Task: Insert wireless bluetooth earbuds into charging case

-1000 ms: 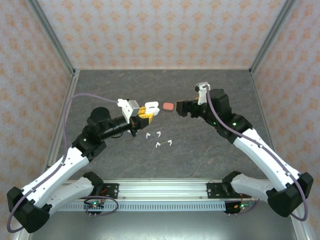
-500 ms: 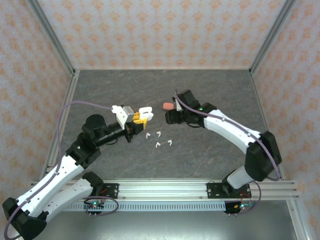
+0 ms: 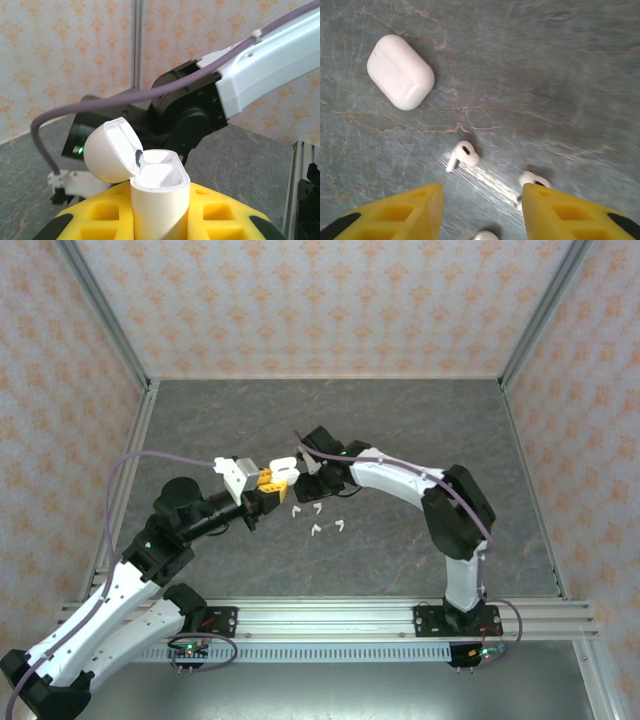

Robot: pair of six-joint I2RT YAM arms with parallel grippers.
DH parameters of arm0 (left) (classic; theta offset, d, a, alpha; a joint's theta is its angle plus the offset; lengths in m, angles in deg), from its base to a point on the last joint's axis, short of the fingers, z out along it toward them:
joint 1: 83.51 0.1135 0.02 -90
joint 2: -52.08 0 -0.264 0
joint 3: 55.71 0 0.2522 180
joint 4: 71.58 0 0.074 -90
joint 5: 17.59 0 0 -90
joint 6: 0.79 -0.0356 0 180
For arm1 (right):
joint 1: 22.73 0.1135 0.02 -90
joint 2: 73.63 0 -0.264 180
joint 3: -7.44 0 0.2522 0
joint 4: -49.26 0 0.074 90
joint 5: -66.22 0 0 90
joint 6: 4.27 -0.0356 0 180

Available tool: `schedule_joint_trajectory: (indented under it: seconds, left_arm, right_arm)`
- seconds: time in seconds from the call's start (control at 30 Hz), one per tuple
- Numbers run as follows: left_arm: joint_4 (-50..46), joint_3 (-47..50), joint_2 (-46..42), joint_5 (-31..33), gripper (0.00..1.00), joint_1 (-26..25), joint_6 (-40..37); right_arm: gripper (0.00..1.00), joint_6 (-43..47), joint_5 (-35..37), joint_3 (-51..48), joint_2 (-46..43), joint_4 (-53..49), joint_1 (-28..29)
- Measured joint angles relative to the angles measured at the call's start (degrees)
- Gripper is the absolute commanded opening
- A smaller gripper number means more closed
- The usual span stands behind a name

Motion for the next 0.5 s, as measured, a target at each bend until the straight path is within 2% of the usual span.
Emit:
schedule_joint_trajectory:
  seconds: [0.2, 0.5]
  left_arm:
    - [-0.9, 0.2, -1.0, 0.2, 0.00, 0.0, 0.0]
    - [-1.0, 0.2, -1.1, 0.4, 0.00, 0.0, 0.0]
  right_arm:
    - [0.43, 1.3, -3.1, 6.3, 7.2, -2.4, 1.6]
    - [0.40, 2.6, -2.5, 11.9, 13.5, -5.9, 2.6]
